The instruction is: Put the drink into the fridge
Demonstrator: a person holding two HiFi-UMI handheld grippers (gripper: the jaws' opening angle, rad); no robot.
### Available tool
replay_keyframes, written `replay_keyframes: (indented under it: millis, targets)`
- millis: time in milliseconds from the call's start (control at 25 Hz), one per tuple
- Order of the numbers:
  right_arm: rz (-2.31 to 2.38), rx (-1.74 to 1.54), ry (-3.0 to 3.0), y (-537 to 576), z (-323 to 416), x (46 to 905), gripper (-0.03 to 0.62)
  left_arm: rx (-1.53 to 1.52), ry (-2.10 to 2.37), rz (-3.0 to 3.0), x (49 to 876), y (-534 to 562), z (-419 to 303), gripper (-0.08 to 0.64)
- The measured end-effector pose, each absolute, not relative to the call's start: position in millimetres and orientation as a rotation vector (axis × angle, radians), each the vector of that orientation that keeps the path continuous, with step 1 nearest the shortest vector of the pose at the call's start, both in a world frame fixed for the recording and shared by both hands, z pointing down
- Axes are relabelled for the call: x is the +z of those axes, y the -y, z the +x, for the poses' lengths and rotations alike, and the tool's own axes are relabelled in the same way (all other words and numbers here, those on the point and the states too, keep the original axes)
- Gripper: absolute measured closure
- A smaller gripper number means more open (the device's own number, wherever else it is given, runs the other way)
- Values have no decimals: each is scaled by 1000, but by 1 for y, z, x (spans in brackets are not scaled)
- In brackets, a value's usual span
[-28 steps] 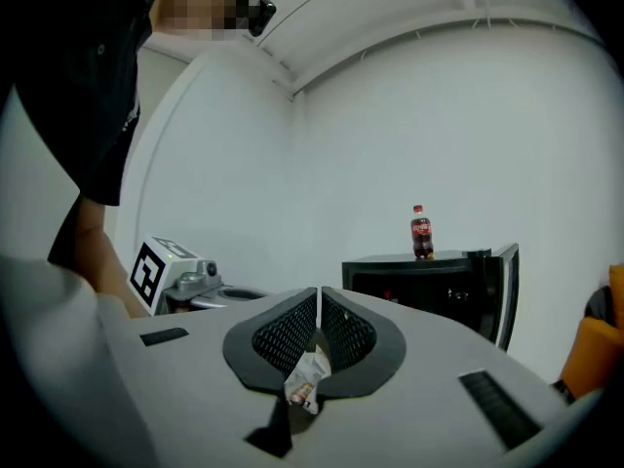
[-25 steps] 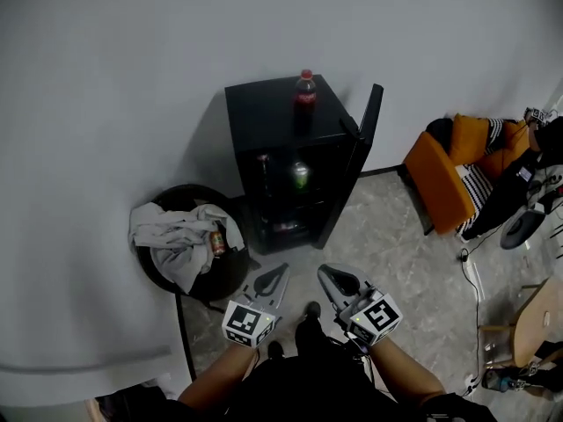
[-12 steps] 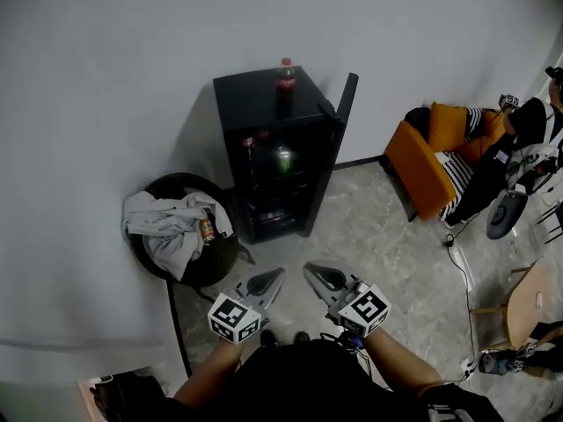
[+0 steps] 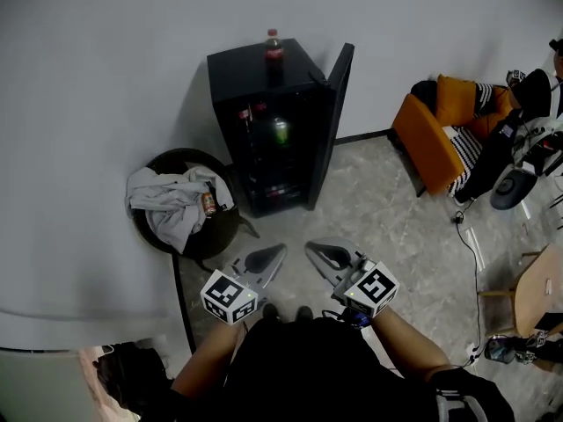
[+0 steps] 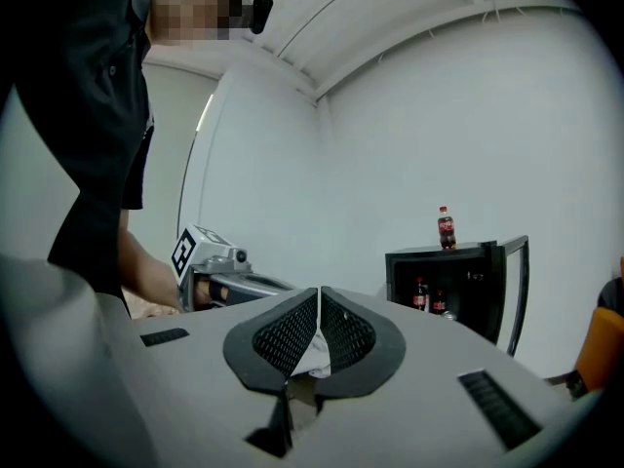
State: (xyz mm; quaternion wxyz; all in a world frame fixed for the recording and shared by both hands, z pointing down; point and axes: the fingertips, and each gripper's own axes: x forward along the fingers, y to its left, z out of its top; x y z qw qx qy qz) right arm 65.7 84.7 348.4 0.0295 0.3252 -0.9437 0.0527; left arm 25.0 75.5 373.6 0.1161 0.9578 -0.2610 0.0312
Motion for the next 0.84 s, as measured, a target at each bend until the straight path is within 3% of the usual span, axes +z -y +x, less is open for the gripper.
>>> replay_keyframes:
  millis: [480, 840]
  targets:
    - [920, 127, 2948, -98, 78, 352, 564, 119, 695, 2843, 367, -94, 55, 549]
    - [1151, 87, 2917, -86, 115, 352, 564, 156, 610, 2873, 370, -96, 89, 549]
